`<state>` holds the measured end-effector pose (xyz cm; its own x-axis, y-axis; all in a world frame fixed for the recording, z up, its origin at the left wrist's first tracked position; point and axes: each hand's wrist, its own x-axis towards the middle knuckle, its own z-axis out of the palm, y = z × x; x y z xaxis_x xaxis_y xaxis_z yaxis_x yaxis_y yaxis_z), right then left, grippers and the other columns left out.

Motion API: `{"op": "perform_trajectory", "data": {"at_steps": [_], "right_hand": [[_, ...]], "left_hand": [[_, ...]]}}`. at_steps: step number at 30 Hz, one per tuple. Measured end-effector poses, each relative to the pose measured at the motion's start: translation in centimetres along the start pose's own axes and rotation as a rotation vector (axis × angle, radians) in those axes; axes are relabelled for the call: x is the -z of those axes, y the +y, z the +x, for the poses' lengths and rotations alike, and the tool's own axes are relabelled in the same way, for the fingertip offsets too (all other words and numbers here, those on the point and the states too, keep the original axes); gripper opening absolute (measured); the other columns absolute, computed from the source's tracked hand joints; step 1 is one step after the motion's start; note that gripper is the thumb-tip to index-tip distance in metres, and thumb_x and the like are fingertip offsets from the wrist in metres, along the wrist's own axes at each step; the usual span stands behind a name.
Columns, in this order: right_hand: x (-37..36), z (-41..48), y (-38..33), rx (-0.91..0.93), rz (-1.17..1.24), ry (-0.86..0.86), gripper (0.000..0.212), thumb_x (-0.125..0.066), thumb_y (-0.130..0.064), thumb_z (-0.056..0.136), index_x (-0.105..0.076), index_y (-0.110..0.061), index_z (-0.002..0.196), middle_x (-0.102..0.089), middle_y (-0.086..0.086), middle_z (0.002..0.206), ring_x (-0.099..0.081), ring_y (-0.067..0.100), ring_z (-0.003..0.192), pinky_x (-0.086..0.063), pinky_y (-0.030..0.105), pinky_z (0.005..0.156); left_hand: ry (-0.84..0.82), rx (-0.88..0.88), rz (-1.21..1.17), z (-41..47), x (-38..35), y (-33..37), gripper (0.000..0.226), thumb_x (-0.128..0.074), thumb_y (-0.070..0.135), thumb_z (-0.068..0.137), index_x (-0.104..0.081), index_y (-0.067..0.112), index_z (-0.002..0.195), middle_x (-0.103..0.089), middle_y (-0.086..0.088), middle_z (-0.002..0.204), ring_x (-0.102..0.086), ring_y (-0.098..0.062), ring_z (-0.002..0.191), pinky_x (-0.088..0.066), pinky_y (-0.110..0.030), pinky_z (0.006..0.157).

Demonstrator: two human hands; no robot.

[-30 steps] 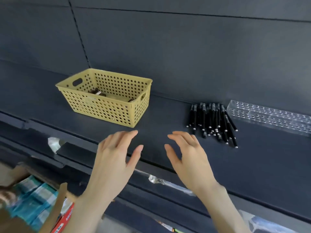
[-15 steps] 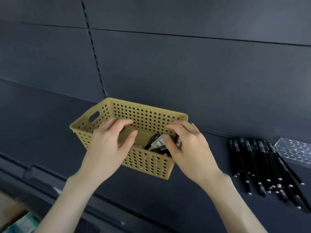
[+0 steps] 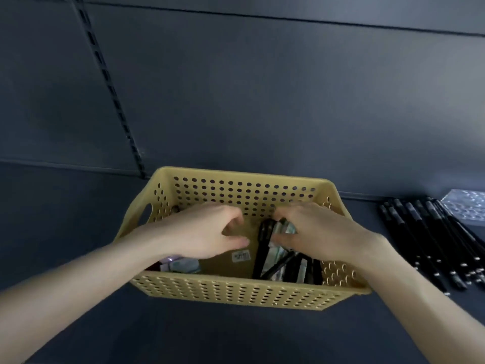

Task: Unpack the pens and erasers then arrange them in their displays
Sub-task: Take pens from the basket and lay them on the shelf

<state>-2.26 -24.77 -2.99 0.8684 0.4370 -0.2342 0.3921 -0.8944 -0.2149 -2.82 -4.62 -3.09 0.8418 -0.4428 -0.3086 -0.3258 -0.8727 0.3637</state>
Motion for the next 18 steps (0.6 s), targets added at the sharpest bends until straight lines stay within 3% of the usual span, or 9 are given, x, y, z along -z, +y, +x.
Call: {"op": "perform_trajectory", "data": {"at_steps": [3,7,10,13,16,18], "right_hand": [[-0.1,0.9,0.2,-0.062,-0.083,-0.11,0.038,-0.058,-0.044,0.089,-0.055,-0.011,0.108,-0.05,0.0,0.103,-0.05,0.019,0.098,-0.035,0.028,0.073],[0.2,1.8,0.5,-0.071,-0.098,-0.242,0.041,-0.06,-0.044,0.086,-0.053,-0.009,0.107,-0.044,0.003,0.105,-0.046,0.018,0.097,-0.039,0.03,0.077],[0.3,2.2,0.2,-0.034,-0.083,-0.279,0.034,-0.064,-0.034,0.086,-0.058,-0.006,0.103,-0.054,0.008,0.103,-0.051,0.02,0.095,-0.045,0.032,0.078],[0.6,2.8,-0.1,-0.015,0.088,-0.313,0.032,-0.067,-0.026,0.085,-0.059,-0.012,0.113,-0.064,0.002,0.101,-0.06,0.018,0.093,-0.048,0.027,0.076],[1.0,3.1,-0.1,-0.069,0.259,-0.367,0.05,-0.064,-0.021,0.088,-0.045,-0.022,0.134,-0.061,-0.005,0.119,-0.059,0.01,0.103,-0.047,0.023,0.086],[0.8,2.7,0.2,-0.096,0.222,-0.253,0.042,-0.06,-0.02,0.091,-0.048,-0.021,0.131,-0.057,-0.007,0.123,-0.055,0.01,0.106,-0.042,0.021,0.085]], "left_hand": [[-0.154,-0.022,0.018,1.4,-0.2,-0.3,0.06,-0.052,0.056,0.088,-0.042,0.022,0.137,-0.05,0.007,0.134,-0.051,-0.01,0.115,-0.044,-0.032,0.1],[-0.248,0.012,-0.107,2.9,-0.9,-0.7,0.063,-0.056,0.054,0.087,-0.046,0.016,0.136,-0.054,0.001,0.13,-0.054,-0.014,0.111,-0.046,-0.032,0.097],[-0.279,0.063,-0.273,3.4,-1.2,-1.0,0.056,-0.062,0.046,0.086,-0.05,0.014,0.13,-0.06,-0.001,0.123,-0.059,-0.014,0.106,-0.048,-0.031,0.096],[-0.253,0.159,-0.502,3.6,-1.6,-1.3,0.038,-0.07,0.038,0.082,-0.058,0.015,0.11,-0.066,-0.007,0.112,-0.064,-0.018,0.1,-0.052,-0.038,0.093],[-0.179,0.288,-0.689,3.8,-2.0,-1.4,0.043,-0.077,0.033,0.076,-0.055,0.013,0.107,-0.064,-0.007,0.108,-0.063,-0.017,0.098,-0.056,-0.034,0.085],[-0.135,0.336,-0.746,3.8,-2.2,-1.4,0.038,-0.078,0.031,0.075,-0.051,0.017,0.098,-0.061,-0.006,0.106,-0.062,-0.015,0.097,-0.057,-0.031,0.081]]}}
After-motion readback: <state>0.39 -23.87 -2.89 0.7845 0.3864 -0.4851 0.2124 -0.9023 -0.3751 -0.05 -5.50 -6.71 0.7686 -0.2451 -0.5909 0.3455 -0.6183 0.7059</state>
